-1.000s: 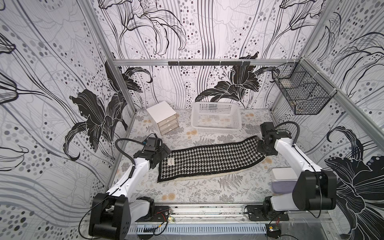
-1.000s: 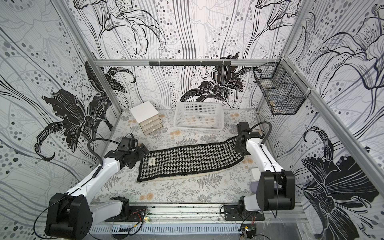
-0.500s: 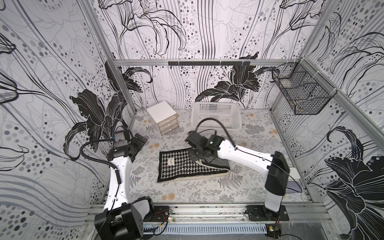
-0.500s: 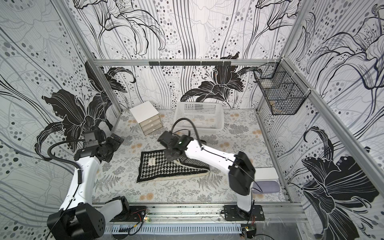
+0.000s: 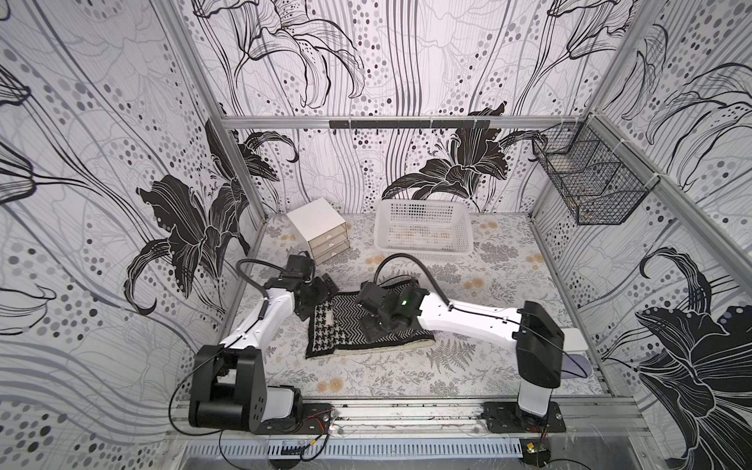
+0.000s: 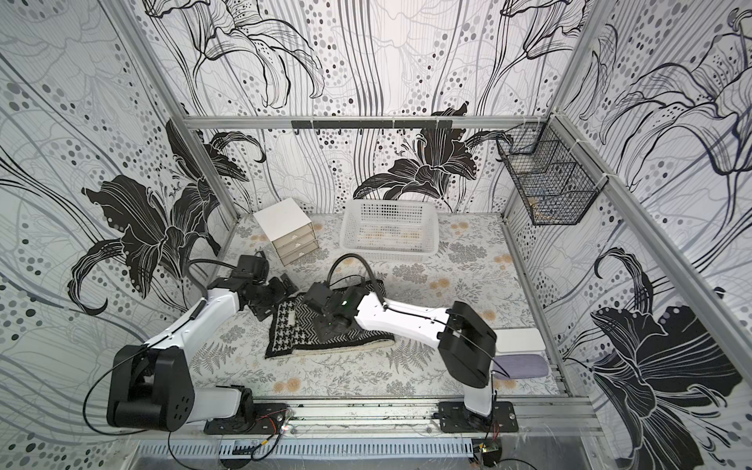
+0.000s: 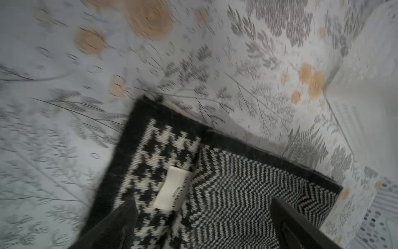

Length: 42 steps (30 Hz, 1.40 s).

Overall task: Roll up the scarf and place it into the basket
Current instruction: Fold the scarf at the center of the board.

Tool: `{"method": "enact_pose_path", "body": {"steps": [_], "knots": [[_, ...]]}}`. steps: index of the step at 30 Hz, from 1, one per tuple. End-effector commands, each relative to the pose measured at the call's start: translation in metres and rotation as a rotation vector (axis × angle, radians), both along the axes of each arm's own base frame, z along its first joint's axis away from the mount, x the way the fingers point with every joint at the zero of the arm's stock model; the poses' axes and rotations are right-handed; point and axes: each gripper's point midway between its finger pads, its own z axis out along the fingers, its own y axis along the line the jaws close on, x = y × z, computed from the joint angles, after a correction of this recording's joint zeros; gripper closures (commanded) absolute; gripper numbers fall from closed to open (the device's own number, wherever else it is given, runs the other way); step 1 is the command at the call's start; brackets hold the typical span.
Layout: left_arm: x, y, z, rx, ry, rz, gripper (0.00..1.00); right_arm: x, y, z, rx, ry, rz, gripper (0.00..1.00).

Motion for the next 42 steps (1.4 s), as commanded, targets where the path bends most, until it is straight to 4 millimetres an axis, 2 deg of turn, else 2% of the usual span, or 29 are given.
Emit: {"method": "enact_pose_path", "body": {"steps": [1, 3, 4, 5, 7, 9, 10, 11, 12, 14, 18, 20, 23, 26, 30, 33, 34, 35, 37, 38, 39, 40, 42], "knots": [[0.008, -0.009, -0.016, 0.020, 0.003, 0.044, 0.09, 0.018, -0.045, 0.004, -0.033, -0.036, -0.119, 0.30], [0.008, -0.017, -0.024, 0.032, 0.025, 0.033, 0.14, 0.023, -0.068, -0.005, -0.062, -0.031, -0.160, 0.31], [0.008, -0.020, -0.028, 0.045, 0.036, 0.028, 0.19, 0.025, -0.079, 0.003, -0.048, -0.042, -0.180, 0.31], [0.007, -0.023, -0.031, 0.056, 0.048, 0.021, 0.24, 0.027, -0.087, 0.002, -0.052, -0.043, -0.198, 0.31], [0.006, -0.027, -0.037, 0.080, 0.067, 0.013, 0.42, 0.030, -0.103, 0.001, -0.058, -0.047, -0.226, 0.31], [0.006, -0.030, -0.042, 0.091, 0.079, 0.006, 0.51, 0.033, -0.112, 0.001, -0.063, -0.050, -0.241, 0.31], [0.006, -0.031, -0.045, 0.099, 0.088, 0.004, 0.62, 0.034, -0.117, 0.000, -0.069, -0.052, -0.249, 0.31], [0.005, -0.031, -0.047, 0.102, 0.095, 0.003, 0.76, 0.035, -0.120, 0.000, -0.073, -0.053, -0.255, 0.31], [0.003, -0.030, -0.047, 0.106, 0.102, 0.009, 0.98, 0.035, -0.123, -0.001, -0.078, -0.053, -0.260, 0.31], [0.002, -0.027, -0.036, 0.114, 0.081, 0.017, 1.00, 0.036, -0.129, -0.003, -0.083, -0.051, -0.273, 0.31], [-0.015, -0.008, 0.022, 0.175, 0.001, 0.037, 1.00, 0.038, -0.136, -0.006, -0.089, -0.048, -0.283, 0.31], [-0.027, 0.000, 0.039, 0.193, -0.031, 0.038, 1.00, 0.038, -0.136, -0.007, -0.089, -0.047, -0.277, 0.30], [-0.041, 0.017, 0.043, 0.213, -0.008, 0.064, 1.00, 0.042, -0.133, -0.009, -0.087, -0.040, -0.268, 0.31], [-0.045, 0.028, 0.039, 0.181, -0.001, 0.085, 1.00, 0.044, -0.122, -0.011, -0.074, -0.022, -0.239, 0.31], [-0.044, 0.042, 0.060, 0.182, -0.046, 0.098, 1.00, 0.048, -0.100, -0.013, -0.009, -0.004, -0.189, 0.39], [-0.048, 0.056, 0.054, 0.194, -0.020, 0.114, 1.00, 0.051, -0.088, -0.015, 0.019, 0.006, -0.156, 0.45], [-0.050, 0.062, 0.046, 0.181, 0.005, 0.128, 0.96, 0.051, -0.084, -0.016, 0.025, 0.014, -0.145, 0.45], [-0.052, 0.067, 0.040, 0.172, 0.023, 0.143, 0.83, 0.051, -0.081, -0.016, 0.033, 0.018, -0.136, 0.45], [-0.054, 0.081, 0.029, 0.188, 0.035, 0.195, 0.32, 0.051, -0.070, -0.013, 0.082, 0.021, -0.105, 0.49], [-0.053, 0.086, 0.027, 0.198, 0.031, 0.216, 0.18, 0.049, -0.064, -0.024, 0.091, 0.044, -0.092, 0.55], [-0.052, 0.089, 0.029, 0.202, 0.019, 0.228, 0.03, 0.048, -0.056, -0.025, 0.126, 0.056, -0.072, 0.61], [-0.048, 0.089, 0.033, 0.201, 0.001, 0.226, 0.01, 0.045, -0.049, -0.026, 0.155, 0.068, -0.051, 0.68], [-0.035, 0.075, 0.047, 0.150, -0.073, 0.185, 0.01, 0.041, -0.038, -0.034, 0.192, 0.095, -0.024, 0.83]]}}
